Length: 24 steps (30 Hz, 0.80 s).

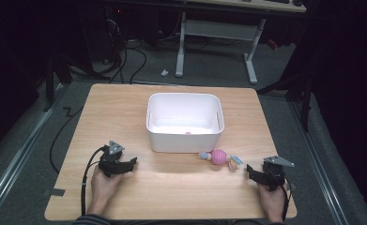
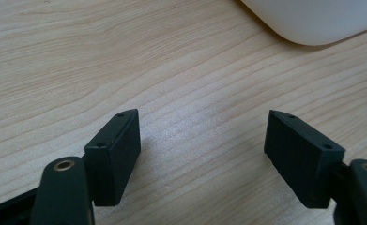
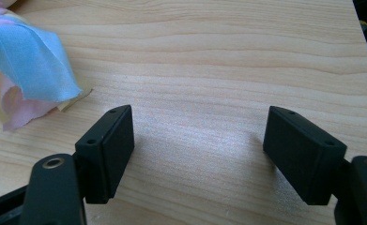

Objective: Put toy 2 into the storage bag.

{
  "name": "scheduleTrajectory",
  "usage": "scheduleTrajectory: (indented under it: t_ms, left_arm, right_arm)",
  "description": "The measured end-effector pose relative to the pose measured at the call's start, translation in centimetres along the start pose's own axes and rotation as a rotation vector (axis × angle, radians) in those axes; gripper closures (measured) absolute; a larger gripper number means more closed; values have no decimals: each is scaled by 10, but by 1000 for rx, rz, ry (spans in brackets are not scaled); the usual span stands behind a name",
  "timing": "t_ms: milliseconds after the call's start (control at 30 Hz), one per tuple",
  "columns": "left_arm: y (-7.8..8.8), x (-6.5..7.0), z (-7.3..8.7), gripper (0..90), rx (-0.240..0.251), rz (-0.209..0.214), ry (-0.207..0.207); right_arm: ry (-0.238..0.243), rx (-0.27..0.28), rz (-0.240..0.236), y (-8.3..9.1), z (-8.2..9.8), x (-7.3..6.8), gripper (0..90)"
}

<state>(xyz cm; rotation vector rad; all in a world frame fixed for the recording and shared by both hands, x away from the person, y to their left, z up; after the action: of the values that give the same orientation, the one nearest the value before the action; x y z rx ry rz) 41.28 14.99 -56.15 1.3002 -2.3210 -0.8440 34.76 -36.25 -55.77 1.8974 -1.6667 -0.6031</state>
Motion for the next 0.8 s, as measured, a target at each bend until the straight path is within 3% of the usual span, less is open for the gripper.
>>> scheduleTrajectory:
  t_ms: [133,500,667,800]
  left_arm:
    - [-2,0,0,269,23,-6,4]
    - [-3,1,0,225,13,-14,8]
    - [-3,0,0,216,11,-12,7]
    - [-3,1,0,216,12,-12,7]
  right_arm:
    - [-5,-1,2,0,0,0,249]
    - [3,-4,-13,-1,-1,0,237]
    - [13,-37,-25,5,-1,3,324]
    - [14,-9,-40,15,-3,0,335]
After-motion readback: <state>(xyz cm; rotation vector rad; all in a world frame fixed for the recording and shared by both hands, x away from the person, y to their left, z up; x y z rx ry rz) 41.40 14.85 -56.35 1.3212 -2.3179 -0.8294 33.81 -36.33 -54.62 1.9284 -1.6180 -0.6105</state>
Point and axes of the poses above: each handheld gripper's, and its own axes: y roughly backward along the jaws, z roughly out of its underside, x roughly to its right, the point moved 4 cm from there along -y, roughly forward along the jaws, and after that the axes turned 3 degrees about x, right-handed, at the moved point
